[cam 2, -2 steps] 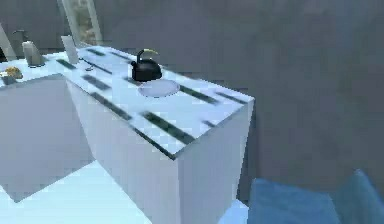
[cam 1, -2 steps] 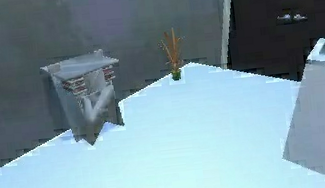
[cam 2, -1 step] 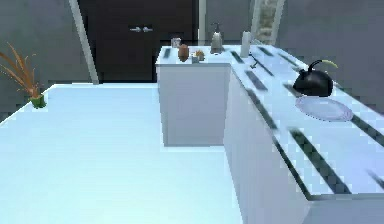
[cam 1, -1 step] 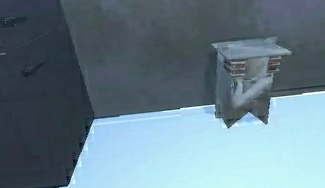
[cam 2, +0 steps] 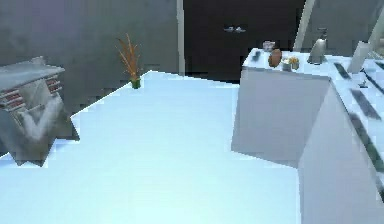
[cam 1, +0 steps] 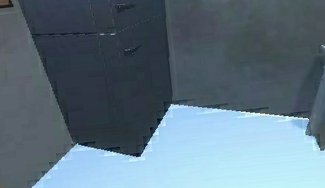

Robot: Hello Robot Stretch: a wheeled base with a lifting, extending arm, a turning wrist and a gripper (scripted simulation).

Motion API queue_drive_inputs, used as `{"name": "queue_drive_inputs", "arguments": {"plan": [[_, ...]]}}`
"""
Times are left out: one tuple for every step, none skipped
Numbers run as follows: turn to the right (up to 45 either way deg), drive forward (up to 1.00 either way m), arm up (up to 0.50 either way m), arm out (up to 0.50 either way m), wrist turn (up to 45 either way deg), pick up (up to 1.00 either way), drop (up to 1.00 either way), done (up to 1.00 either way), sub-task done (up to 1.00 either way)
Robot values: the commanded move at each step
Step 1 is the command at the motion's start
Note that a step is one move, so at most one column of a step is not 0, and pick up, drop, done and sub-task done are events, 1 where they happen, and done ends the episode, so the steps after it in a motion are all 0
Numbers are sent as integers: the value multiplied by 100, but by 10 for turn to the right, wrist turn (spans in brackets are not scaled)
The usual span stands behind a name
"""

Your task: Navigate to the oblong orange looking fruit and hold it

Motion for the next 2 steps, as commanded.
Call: {"name": "queue_drive_inputs", "arguments": {"plan": [[0, 15, 0, 0, 0, 0, 0, 0, 0], [450, 0, 0, 0, 0, 0, 0, 0, 0]]}}
